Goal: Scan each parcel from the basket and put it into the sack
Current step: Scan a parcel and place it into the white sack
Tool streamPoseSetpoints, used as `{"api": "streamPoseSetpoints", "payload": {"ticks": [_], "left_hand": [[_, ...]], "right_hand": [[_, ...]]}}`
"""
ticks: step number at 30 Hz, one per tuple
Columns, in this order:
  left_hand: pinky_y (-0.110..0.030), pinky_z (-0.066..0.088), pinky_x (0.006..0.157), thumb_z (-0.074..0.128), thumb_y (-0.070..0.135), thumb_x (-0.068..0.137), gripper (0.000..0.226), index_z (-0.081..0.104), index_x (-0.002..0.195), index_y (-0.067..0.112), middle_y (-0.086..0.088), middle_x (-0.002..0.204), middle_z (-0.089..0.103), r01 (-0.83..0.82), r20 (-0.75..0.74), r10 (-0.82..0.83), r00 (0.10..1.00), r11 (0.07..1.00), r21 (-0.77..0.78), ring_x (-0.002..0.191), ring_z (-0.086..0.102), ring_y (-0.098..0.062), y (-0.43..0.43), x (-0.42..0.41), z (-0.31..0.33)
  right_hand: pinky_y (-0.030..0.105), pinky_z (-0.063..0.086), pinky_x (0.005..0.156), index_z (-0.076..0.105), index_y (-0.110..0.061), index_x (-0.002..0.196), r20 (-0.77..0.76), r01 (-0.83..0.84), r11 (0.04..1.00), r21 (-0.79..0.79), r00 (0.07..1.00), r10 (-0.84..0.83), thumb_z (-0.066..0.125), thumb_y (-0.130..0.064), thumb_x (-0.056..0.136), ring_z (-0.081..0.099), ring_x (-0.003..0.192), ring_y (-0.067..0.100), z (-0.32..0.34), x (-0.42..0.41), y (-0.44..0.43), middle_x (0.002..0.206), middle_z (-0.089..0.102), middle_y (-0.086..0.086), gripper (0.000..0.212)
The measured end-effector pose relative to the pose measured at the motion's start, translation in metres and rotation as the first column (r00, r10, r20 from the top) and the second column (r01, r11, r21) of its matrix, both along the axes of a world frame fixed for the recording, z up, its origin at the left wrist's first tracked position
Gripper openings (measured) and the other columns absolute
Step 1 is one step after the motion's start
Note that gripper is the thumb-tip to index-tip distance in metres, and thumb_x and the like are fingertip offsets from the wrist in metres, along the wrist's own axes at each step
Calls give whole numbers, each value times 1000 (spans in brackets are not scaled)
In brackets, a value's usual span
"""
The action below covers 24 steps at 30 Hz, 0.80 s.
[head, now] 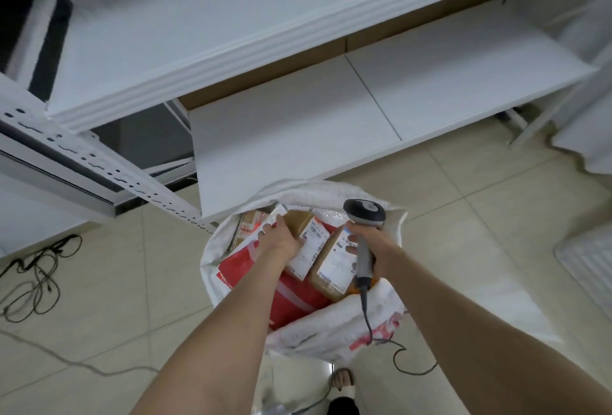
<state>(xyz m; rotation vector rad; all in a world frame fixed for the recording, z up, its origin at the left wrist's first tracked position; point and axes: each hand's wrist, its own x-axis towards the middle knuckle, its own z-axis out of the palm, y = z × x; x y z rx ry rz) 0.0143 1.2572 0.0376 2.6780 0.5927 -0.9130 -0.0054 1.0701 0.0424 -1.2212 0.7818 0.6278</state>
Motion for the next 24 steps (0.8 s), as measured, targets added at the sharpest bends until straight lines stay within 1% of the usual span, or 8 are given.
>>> {"api": "streamPoseSetpoints", "payload": {"ticks": [2,5,10,12,15,17,20,24], "left_hand": [[-46,36,108,58,41,90,75,20,150,14,-17,154,18,17,55,-17,998,1000,0,139,27,-34,-17,2,24],[-40,43,101,56,29,92,61,30,145,12,-16,146,29,92,148,-87,985,995,-26,130,39,-33,-64,11,69],[-40,46,96,53,23,90,50,41,137,11,-16,135,38,284,314,-238,919,953,-107,115,51,-35,-206,20,139],[-39,46,96,51,21,91,49,41,138,11,-16,136,37,374,361,-306,881,918,-135,116,51,-34,-277,15,161],[-35,44,94,50,19,93,49,40,141,13,-13,139,36,456,411,-356,839,872,-177,119,50,-31,-379,0,183],[-32,43,93,51,20,93,50,40,141,13,-12,141,37,494,426,-374,824,842,-215,120,50,-29,-443,-11,191],[-29,40,98,55,21,90,52,42,140,14,-11,143,41,537,436,-396,808,799,-270,125,48,-25,-528,-25,197],[-30,39,100,57,22,89,51,45,138,15,-9,144,42,585,437,-433,788,748,-314,125,48,-24,-625,-43,194]], "right_hand": [[38,49,72,62,-9,94,33,8,998,67,999,-11,72,-15,86,61,72,21,21,-6,-21,82,63,9,13],[33,48,63,57,-10,92,79,66,987,148,994,-78,68,-10,87,56,62,16,62,-15,-60,70,60,7,11],[31,44,61,49,-11,75,221,199,963,181,946,-237,56,2,86,47,53,17,125,-37,-166,62,50,7,18],[33,46,63,50,-11,79,244,299,940,167,911,-333,54,5,85,48,54,17,143,-52,-224,63,51,7,17],[33,48,68,52,-13,83,221,467,869,161,841,-493,57,4,84,51,59,15,164,-80,-315,67,55,6,18],[32,46,74,55,-16,80,206,543,828,137,802,-561,61,1,84,55,66,13,174,-104,-373,76,61,3,18],[33,45,80,58,-18,84,196,630,757,175,731,-653,64,-2,86,59,75,13,180,-133,-451,88,65,2,17],[32,49,76,56,-15,87,165,770,592,240,568,-806,57,2,88,58,69,16,168,-156,-532,78,61,5,17]]}}
